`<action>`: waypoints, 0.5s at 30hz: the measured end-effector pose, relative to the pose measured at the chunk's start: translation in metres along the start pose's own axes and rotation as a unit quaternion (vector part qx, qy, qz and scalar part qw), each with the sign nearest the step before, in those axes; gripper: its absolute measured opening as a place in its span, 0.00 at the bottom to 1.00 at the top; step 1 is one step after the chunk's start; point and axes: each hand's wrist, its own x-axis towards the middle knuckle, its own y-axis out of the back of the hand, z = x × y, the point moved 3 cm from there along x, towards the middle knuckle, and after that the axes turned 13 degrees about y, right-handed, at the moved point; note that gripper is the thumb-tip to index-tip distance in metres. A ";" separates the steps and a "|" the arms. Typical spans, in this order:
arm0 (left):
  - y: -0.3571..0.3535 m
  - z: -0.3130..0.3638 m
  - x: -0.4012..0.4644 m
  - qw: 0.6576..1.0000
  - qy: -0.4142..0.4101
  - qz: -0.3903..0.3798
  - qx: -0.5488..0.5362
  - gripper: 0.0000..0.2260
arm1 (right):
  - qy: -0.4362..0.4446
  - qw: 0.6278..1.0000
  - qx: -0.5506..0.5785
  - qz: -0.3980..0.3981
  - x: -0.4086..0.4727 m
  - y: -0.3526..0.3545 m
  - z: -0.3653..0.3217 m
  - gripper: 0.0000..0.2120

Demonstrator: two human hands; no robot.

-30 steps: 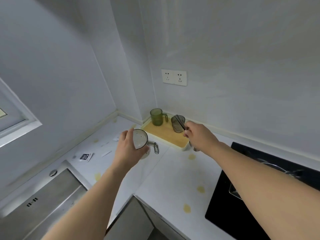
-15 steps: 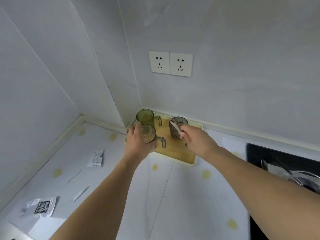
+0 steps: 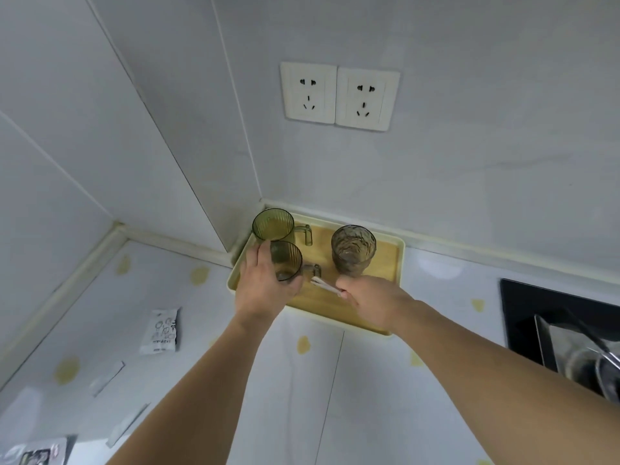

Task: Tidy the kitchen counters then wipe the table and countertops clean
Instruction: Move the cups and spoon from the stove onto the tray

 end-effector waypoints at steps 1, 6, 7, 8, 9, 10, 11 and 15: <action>-0.001 -0.001 0.001 1.000 -0.003 0.001 0.003 0.43 | -0.003 1.000 -0.011 -0.019 0.003 -0.001 0.001 0.04; -0.004 -0.004 0.006 1.000 -0.009 0.009 0.006 0.44 | 0.020 0.992 -0.063 -0.110 0.019 -0.008 0.002 0.12; -0.004 -0.005 0.006 1.000 -0.011 0.011 0.007 0.44 | 0.029 0.989 -0.077 -0.125 0.021 -0.010 0.003 0.13; -0.005 -0.006 0.007 1.000 -0.014 0.013 0.010 0.44 | 0.038 0.986 -0.090 -0.133 0.024 -0.014 0.004 0.13; -0.006 -0.006 0.008 1.000 -0.018 0.014 0.013 0.44 | 0.047 0.984 -0.103 -0.138 0.026 -0.016 0.004 0.14; -0.006 -0.007 0.008 1.000 -0.022 0.016 0.015 0.44 | 0.058 0.982 -0.116 -0.135 0.029 -0.019 0.005 0.14; -0.007 -0.007 0.009 0.999 -0.024 0.018 0.016 0.44 | 0.069 0.980 -0.129 -0.134 0.031 -0.020 0.005 0.14; -0.009 -0.007 0.009 0.999 -0.029 0.026 0.007 0.44 | 0.097 0.972 -0.178 -0.116 0.041 -0.025 0.004 0.16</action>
